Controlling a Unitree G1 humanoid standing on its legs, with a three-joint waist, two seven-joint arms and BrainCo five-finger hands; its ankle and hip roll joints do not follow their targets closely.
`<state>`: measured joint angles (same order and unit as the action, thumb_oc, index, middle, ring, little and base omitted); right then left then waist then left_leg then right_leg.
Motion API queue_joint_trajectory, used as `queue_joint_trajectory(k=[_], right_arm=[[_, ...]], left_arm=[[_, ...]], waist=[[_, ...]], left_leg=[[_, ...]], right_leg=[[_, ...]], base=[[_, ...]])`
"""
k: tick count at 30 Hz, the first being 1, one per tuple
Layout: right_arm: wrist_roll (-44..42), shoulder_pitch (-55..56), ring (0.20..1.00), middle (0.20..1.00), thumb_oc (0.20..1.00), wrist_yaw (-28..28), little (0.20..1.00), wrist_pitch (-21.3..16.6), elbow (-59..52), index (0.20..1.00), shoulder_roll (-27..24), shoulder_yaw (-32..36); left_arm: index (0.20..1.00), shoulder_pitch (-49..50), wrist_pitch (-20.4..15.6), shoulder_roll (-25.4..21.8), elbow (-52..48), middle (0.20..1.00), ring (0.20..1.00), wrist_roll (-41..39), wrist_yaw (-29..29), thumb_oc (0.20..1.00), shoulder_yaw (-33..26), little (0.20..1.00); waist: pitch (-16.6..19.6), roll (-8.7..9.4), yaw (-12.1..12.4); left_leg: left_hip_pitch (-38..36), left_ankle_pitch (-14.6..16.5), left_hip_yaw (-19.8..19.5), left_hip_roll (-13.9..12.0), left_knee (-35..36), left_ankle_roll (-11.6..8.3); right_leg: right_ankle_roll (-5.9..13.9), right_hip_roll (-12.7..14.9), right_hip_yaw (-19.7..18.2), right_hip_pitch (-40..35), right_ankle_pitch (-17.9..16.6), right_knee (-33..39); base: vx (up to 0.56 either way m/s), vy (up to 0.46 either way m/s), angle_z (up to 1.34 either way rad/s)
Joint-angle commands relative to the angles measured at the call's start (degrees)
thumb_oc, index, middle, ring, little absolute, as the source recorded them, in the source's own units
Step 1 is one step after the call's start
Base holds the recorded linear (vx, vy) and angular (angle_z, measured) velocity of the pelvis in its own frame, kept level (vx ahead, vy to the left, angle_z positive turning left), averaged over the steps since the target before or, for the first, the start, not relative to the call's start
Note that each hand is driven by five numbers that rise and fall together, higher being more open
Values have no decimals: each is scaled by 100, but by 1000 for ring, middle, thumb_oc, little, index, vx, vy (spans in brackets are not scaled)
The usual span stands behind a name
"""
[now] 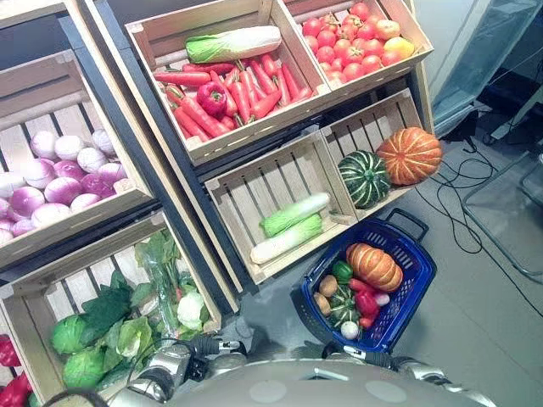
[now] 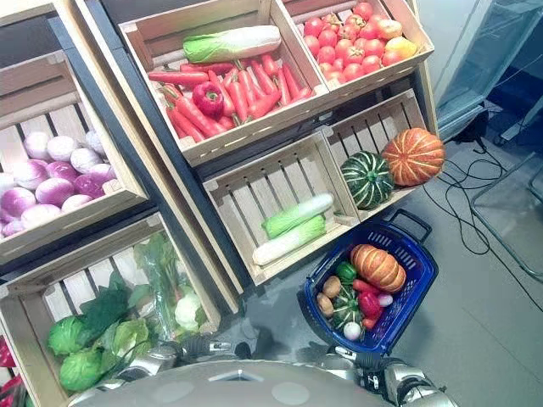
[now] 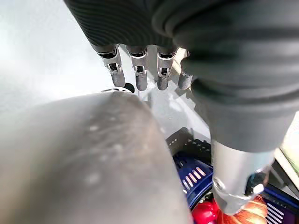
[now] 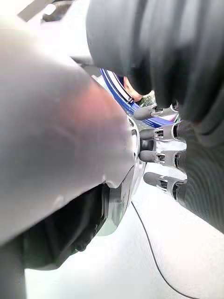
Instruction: Pick up fruits and vegetables into the basket
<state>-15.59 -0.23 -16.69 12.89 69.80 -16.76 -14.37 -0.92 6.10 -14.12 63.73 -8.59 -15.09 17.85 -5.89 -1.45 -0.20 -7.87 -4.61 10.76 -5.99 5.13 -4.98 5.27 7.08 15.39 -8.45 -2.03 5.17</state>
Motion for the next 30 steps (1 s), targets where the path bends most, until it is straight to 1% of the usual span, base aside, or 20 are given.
queue_joint_trajectory(k=[1, 3, 7, 11, 12, 15, 16, 17, 18, 20, 21, 22, 23, 24, 25, 26, 28, 29, 30], right_arm=[[-5, -353, 1000, 1000, 1000, -75, 1000, 84, 106, 1000, 250, -156], [5, -357, 1000, 1000, 1000, -98, 1000, 68, 104, 1000, 224, -166], [30, -335, 1000, 1000, 1000, -116, 1000, 32, 135, 1000, 219, -173], [180, -298, 1000, 1000, 1000, -42, 1000, -200, 130, 1000, 221, -192], [232, -310, 1000, 1000, 1000, 9, 1000, -332, 120, 1000, 211, -201], [105, -351, 1000, 1000, 1000, 63, 1000, -463, 8, 1000, 174, -232], [48, -364, 1000, 1000, 1000, 98, 1000, -579, -78, 1000, 145, -249], [0, -377, 1000, 1000, 1000, 138, 1000, -658, -150, 1000, 120, -263], [-59, -396, 1000, 1000, 1000, 192, 1000, -741, -254, 1000, 85, -277], [-251, -429, 1000, 1000, 1000, 279, 1000, -1000, -529, 1000, -9, -278], [-314, -426, 1000, 1000, 1000, 319, 1000, -1026, -688, 1000, -50, -270], [-405, -405, 1000, 1000, 1000, 398, 1000, -1194, -930, 1000, -104, -256], [-418, -416, 1000, 1000, 1000, 424, 1000, -1379, -943, 1000, -110, -224], [-480, -456, 1000, 1000, 1000, 464, 1000, -1683, -878, 1000, -104, -187], [-503, -479, 1000, 1000, 1000, 478, 1000, -1836, -841, 1000, -101, -168], [-615, -505, 1000, 1000, 1000, 608, 1000, -2177, -1111, 1000, -158, -72], [-721, -400, 1000, 1000, 1000, 752, 1000, -2245, -1574, 1000, -208, -33], [-796, -244, 1000, 1000, 1000, 933, 1000, -2087, -2380, 1000, -282, 23], [-807, -183, 1000, 1000, 1000, 978, 1000, -2084, -2566, 1000, -298, 40]], left_arm=[[1000, -410, -73, 24, -61, 1000, 1000, 52, 49, 1000, 133, 1000], [1000, -449, -33, 12, -81, 1000, 1000, 47, 4, 1000, 139, 1000], [1000, -426, -133, 6, -81, 1000, 1000, 180, -37, 1000, 174, 1000], [1000, -362, -468, -32, -163, 1000, 1000, 312, 28, 1000, 268, 1000], [1000, -366, -669, -50, -221, 1000, 1000, 355, 54, 1000, 284, 1000], [1000, -404, -989, -123, -486, 1000, 1000, 317, 158, 1000, 336, 1000], [1000, -423, -1190, -189, -718, 1000, 1000, 310, 275, 1000, 370, 1000], [1000, -443, -1300, -255, -931, 1000, 1000, 255, 369, 1000, 395, 1000], [1000, -477, -1303, -339, -1236, 1000, 1000, 172, 467, 1000, 417, 1000], [1000, -539, -1498, -556, -1909, 1000, 1000, 72, 747, 1000, 441, 1000], [1000, -551, -1573, -656, -2192, 1000, 1000, 60, 849, 1000, 444, 1000], [1000, -548, -1764, -776, -2526, 1000, 1000, 142, 1062, 1000, 417, 1000], [1000, -560, -1901, -855, -2672, 1000, 1000, 193, 1141, 1000, 398, 1000], [1000, -579, -2258, -897, -2785, 1000, 1000, 342, 1320, 1000, 386, 1000], [1000, -589, -2386, -907, -2828, 1000, 1000, 414, 1422, 1000, 380, 1000], [1000, -578, -2743, -1081, -3323, 1000, 1000, 650, 1613, 1000, 308, 1000], [1000, -455, -2978, -1241, -3688, 1000, 1000, 793, 1665, 1000, 192, 1000], [1000, -321, -3121, -1399, -4140, 1000, 1000, 907, 1769, 1000, 15, 1000], [1000, -266, -3166, -1435, -4251, 1000, 1000, 913, 1789, 1000, -38, 1000]], waist=[[-309, 137, 34], [-322, 128, 25], [-292, 127, 14], [-242, 131, 11], [-244, 129, 12], [-272, 130, 13], [-296, 127, 14], [-316, 125, 19], [-346, 124, 25], [-412, 124, 36], [-430, 126, 43], [-446, 134, 53], [-446, 129, 59], [-433, 115, 77], [-422, 107, 88], [-381, 85, 138], [-361, 99, 147], [-354, 131, 134], [-352, 142, 126]], left_leg=[[-111, 742, 156, 216, -205, 255], [-131, 754, 159, 211, -177, 264], [-160, 758, 168, 210, -161, 270], [-187, 747, 177, 198, -146, 246], [-186, 745, 177, 194, -145, 237], [-161, 740, 175, 188, -168, 224], [-150, 741, 171, 190, -177, 223], [-132, 741, 162, 191, -188, 222], [-110, 740, 156, 191, -197, 224], [-58, 735, 146, 189, -223, 235], [-43, 732, 140, 191, -226, 240], [-30, 729, 127, 195, -224, 251], [-26, 723, 116, 195, -222, 247], [-26, 724, 99, 201, -220, 245], [-29, 731, 92, 206, -220, 250], [-69, 766, 59, 233, -199, 282], [-94, 775, 47, 230, -187, 283], [-107, 774, 50, 213, -169, 275], [-111, 772, 50, 207, -167, 272]], right_leg=[[201, 126, -56, 84, 258, -329], [207, 130, -57, 82, 264, -319], [216, 133, -68, 53, 256, -295], [225, 127, -63, 22, 252, -284], [227, 124, -65, 26, 255, -290], [230, 125, -68, 51, 255, -314], [229, 125, -69, 67, 259, -329], [227, 126, -72, 86, 260, -342], [226, 129, -76, 108, 258, -353], [211, 133, -86, 162, 252, -377], [207, 133, -89, 177, 248, -381], [202, 131, -95, 189, 237, -377], [196, 123, -106, 186, 228, -368], [185, 115, -115, 178, 222, -355], [180, 115, -113, 170, 223, -350], [162, 135, -83, 104, 237, -315], [163, 143, -69, 69, 239, -302], [170, 142, -76, 61, 237, -300], [173, 141, -78, 58, 238, -303]], base=[[-5, -39, 90], [0, 0, 0], [10, -1, 0], [31, -7, 0], [0, 0, 0], [0, 0, 0], [0, 0, 0], [0, 0, 0], [-34, -14, 0], [-46, -19, -1], [-29, -32, -2], [0, 0, 0], [0, 0, 0], [47, -6, 1], [134, -8, 4], [138, -16, 8], [118, -52, 15], [80, -75, 12], [95, -100, 7]])
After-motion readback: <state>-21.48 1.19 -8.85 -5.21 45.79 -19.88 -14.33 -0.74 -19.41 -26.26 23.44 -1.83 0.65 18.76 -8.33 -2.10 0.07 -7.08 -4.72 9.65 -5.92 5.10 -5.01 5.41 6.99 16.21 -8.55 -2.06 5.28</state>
